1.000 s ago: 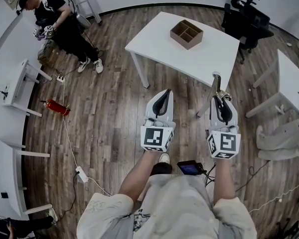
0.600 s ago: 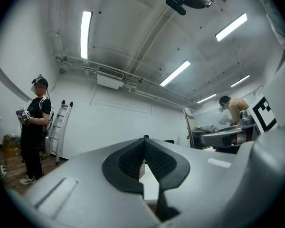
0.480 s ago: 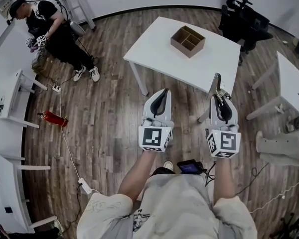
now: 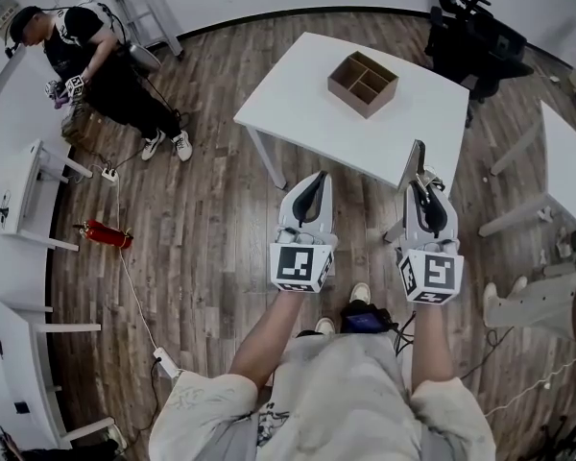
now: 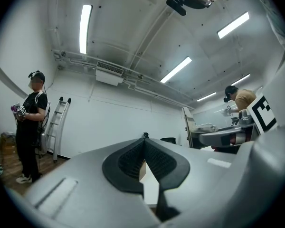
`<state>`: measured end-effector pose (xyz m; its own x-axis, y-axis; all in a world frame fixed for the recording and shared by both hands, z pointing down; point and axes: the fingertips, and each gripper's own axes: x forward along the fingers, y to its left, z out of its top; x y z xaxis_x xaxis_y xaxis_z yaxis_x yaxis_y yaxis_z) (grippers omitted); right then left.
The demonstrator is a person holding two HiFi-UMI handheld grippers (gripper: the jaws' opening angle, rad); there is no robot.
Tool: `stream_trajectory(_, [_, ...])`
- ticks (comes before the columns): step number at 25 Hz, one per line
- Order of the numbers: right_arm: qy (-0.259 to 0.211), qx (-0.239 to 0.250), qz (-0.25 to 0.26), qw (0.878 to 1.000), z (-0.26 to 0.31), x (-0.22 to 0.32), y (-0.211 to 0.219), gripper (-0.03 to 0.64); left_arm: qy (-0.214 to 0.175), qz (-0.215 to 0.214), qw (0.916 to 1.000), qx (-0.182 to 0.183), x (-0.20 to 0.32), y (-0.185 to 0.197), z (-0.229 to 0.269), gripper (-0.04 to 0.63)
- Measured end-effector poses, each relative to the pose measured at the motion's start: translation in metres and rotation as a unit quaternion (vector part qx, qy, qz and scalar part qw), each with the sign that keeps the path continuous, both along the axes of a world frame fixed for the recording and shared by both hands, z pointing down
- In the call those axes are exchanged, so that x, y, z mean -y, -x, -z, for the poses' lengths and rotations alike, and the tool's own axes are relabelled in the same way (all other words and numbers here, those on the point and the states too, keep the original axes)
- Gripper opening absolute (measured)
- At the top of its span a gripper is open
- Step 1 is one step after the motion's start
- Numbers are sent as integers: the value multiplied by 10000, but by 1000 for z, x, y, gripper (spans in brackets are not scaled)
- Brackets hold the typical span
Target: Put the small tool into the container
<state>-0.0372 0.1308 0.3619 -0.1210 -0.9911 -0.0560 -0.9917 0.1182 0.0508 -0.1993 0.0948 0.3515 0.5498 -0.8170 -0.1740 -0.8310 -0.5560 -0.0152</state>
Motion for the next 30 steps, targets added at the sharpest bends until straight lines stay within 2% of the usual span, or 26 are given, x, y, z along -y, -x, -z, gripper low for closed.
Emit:
stream_trajectory(8, [24, 67, 72, 9999, -2, 97, -91, 94, 37, 81, 9999, 69, 93, -90, -1, 15])
stream_trajectory(22, [-84, 149, 180, 9997, 14, 203, -232, 94, -108, 102, 9996, 225, 193, -235, 19, 15])
stream_trajectory(30, [-116, 180, 239, 9995, 6, 280, -332, 94, -137, 148, 9994, 293, 270, -338, 14, 15])
